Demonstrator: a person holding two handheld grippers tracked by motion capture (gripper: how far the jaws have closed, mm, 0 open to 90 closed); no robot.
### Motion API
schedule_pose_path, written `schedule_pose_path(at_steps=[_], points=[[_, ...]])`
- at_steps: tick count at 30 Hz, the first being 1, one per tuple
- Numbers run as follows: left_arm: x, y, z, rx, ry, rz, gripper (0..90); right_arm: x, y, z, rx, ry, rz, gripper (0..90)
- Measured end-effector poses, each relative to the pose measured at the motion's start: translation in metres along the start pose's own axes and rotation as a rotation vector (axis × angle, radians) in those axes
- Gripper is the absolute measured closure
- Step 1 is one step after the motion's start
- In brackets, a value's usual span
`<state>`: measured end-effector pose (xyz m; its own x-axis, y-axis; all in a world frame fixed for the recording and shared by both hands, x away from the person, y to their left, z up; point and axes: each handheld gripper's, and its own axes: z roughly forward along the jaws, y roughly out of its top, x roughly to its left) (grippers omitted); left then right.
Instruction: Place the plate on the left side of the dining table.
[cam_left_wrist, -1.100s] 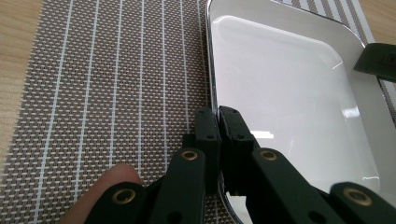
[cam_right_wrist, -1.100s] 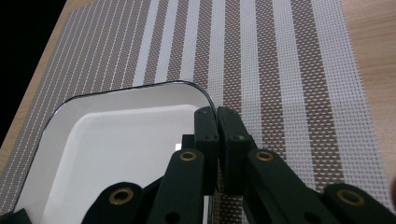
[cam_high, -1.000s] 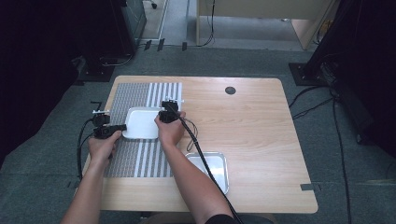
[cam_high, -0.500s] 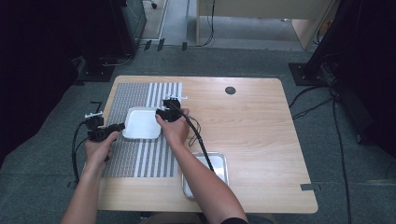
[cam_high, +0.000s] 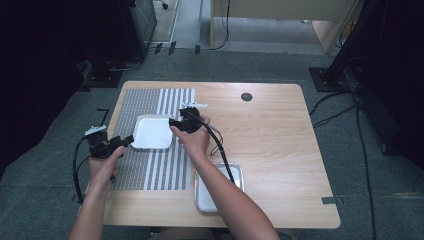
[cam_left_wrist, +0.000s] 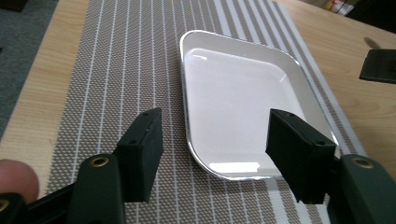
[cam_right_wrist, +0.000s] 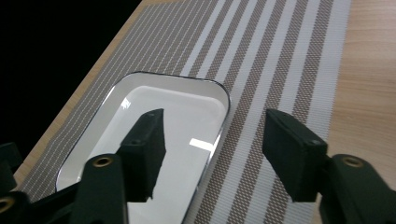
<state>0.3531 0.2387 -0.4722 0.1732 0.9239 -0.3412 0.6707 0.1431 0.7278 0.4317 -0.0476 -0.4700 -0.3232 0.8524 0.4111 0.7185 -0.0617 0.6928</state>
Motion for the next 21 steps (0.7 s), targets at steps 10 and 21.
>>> schedule_pose_path(at_steps=[10,21], points=[[-0.01,-0.017,-0.017,-0.008,-0.025,0.003,24.7,-0.007,-0.004,-0.028,-0.005,-0.004,-0.1,28.4],[-0.023,-0.03,-0.039,-0.081,-0.03,0.028,22.7,-0.017,-0.015,-0.061,-0.017,-0.034,-0.133,27.8]])
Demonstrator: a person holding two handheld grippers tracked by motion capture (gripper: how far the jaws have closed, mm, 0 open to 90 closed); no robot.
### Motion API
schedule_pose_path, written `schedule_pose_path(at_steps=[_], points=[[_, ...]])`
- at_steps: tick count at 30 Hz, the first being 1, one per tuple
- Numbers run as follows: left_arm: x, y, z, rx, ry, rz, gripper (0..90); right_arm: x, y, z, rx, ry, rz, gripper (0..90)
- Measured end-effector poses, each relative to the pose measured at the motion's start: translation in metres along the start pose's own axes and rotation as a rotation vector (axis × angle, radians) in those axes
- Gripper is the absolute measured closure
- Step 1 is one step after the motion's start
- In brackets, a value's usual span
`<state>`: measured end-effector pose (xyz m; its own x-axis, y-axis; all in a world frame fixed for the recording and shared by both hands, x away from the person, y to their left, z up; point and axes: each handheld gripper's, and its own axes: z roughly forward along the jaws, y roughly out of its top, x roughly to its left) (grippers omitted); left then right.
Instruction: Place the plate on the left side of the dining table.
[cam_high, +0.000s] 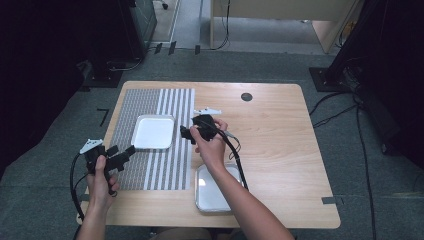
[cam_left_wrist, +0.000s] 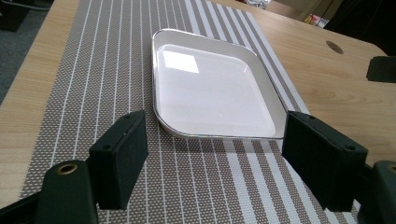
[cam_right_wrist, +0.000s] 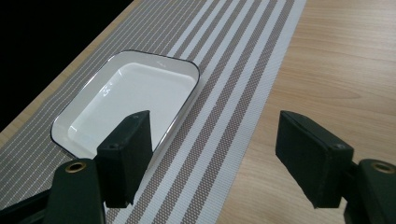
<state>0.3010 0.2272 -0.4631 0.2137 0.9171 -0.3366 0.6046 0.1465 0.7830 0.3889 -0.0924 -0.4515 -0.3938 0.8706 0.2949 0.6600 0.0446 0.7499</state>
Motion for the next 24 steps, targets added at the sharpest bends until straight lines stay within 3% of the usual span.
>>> schedule_pose_path(at_steps=[17,24], points=[[-0.011,-0.021,-0.024,-0.001,0.019,0.05,18.3,-0.028,-0.018,-0.045,-0.036,0.005,-0.036,25.5],[-0.016,-0.035,-0.033,0.001,0.03,0.066,18.3,-0.04,-0.024,-0.063,-0.058,-0.006,-0.025,25.5]])
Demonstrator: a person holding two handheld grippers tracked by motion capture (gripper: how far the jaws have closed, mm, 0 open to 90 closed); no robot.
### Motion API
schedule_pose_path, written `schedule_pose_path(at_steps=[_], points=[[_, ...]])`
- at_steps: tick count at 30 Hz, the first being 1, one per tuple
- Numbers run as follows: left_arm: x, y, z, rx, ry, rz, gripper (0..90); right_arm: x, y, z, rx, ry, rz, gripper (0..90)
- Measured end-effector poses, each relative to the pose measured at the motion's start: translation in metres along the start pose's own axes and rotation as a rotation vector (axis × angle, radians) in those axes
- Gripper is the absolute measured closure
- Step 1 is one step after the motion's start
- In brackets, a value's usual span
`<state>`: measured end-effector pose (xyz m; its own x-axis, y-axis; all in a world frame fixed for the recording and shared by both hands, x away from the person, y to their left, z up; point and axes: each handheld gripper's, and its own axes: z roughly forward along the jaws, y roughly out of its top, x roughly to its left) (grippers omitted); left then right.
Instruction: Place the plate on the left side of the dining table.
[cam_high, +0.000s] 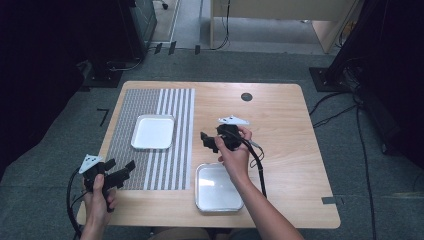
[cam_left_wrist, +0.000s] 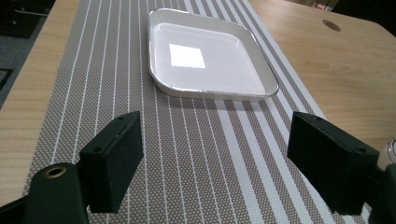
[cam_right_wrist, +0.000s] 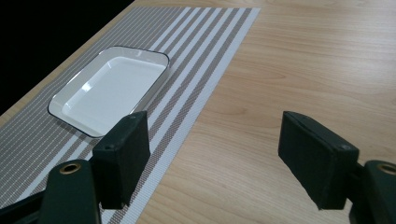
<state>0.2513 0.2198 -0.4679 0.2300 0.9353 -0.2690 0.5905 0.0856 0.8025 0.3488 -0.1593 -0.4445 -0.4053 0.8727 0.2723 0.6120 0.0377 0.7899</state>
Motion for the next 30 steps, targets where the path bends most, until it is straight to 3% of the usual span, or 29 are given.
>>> schedule_pose_path(at_steps=[5,11,22,27,30], points=[[-0.004,-0.006,-0.002,0.007,-0.003,0.014,18.3,-0.006,-0.004,-0.009,-0.006,-0.007,0.006,25.4],[-0.005,-0.013,-0.007,0.019,0.021,0.023,18.3,-0.017,-0.013,-0.023,-0.016,-0.019,0.015,25.5],[0.005,-0.024,-0.016,-0.005,0.032,0.025,18.0,-0.038,-0.028,-0.05,-0.033,-0.057,0.032,25.6],[0.013,-0.027,-0.021,-0.004,0.078,0.046,18.0,-0.048,-0.036,-0.061,-0.044,-0.074,0.045,25.6],[0.022,-0.028,-0.023,-0.009,0.095,0.033,18.0,-0.054,-0.041,-0.067,-0.046,-0.082,0.057,25.7]])
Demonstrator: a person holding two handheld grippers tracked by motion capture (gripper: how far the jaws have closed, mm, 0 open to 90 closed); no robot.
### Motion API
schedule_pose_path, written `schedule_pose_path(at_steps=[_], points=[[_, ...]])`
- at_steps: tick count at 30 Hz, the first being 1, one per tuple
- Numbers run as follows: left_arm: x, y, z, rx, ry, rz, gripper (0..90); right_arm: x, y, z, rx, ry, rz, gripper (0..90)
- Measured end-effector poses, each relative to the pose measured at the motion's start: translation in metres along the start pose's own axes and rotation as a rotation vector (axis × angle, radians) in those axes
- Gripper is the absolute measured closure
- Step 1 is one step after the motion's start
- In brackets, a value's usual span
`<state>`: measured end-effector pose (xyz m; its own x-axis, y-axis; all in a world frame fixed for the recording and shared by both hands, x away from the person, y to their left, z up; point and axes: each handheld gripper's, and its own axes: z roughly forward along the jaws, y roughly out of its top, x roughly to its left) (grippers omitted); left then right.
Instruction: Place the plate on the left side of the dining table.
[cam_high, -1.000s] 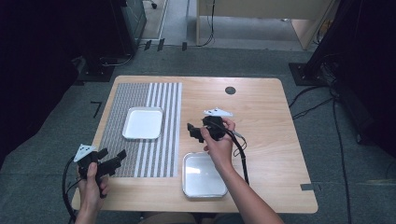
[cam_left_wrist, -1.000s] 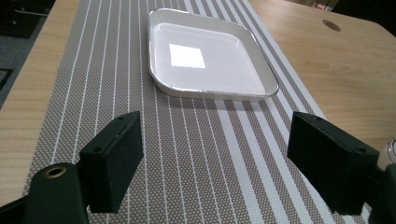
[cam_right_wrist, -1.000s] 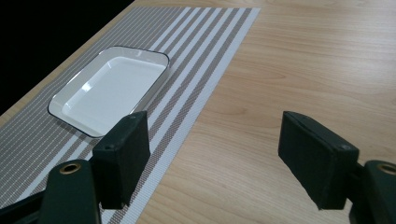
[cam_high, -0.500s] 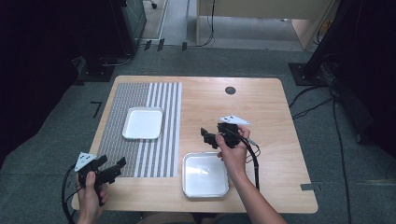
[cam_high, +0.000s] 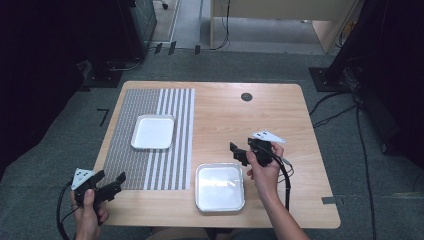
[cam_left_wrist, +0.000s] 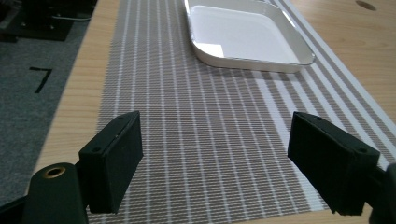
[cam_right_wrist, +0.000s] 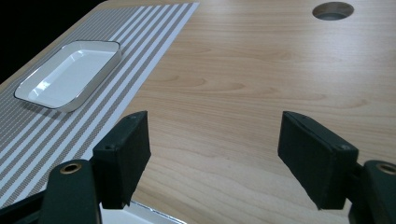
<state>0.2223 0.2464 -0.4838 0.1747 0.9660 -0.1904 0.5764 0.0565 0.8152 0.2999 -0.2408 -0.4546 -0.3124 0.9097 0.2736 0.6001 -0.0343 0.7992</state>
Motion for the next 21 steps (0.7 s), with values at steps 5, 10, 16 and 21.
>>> schedule_pose_path(at_steps=[5,10,16,21], points=[[0.011,-0.001,-0.001,-0.007,0.015,-0.003,18.1,-0.01,-0.007,-0.011,-0.013,-0.011,0.016,25.9],[0.015,-0.003,0.0,-0.001,0.024,0.004,18.1,-0.024,-0.015,-0.026,-0.03,-0.031,0.034,26.2],[0.018,-0.006,0.004,0.014,0.024,0.011,18.1,-0.038,-0.022,-0.038,-0.04,-0.061,0.045,26.4],[0.018,-0.008,0.007,0.029,0.033,0.033,18.3,-0.048,-0.028,-0.045,-0.058,-0.073,0.056,26.6]])
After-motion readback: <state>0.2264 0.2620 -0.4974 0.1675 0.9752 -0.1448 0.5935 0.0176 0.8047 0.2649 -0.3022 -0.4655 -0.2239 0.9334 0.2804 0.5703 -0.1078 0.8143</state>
